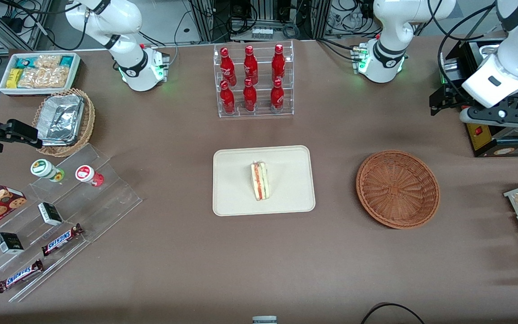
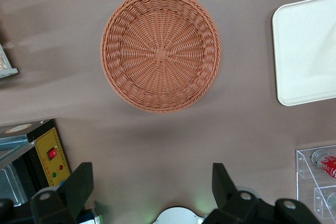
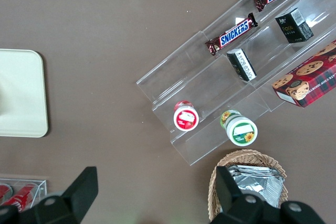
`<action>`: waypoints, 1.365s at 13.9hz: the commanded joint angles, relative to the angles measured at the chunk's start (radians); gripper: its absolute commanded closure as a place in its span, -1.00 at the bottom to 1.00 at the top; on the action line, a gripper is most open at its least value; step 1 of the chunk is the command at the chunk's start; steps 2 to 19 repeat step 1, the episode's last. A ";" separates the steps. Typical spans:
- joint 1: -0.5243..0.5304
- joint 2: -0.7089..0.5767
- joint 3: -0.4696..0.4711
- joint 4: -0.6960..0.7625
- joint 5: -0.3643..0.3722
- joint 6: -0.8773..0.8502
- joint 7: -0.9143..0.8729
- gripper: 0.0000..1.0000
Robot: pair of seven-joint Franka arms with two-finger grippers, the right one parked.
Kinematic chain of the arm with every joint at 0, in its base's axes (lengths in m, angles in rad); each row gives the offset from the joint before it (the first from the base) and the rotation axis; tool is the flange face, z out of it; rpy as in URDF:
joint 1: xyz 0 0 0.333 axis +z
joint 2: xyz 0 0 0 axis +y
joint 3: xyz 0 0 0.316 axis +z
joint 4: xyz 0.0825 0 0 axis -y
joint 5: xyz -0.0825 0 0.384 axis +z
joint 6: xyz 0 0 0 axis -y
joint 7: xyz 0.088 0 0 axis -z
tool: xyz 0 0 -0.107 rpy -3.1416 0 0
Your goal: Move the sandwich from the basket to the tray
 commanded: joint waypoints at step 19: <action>0.005 0.025 0.000 0.072 -0.011 -0.067 0.020 -1.00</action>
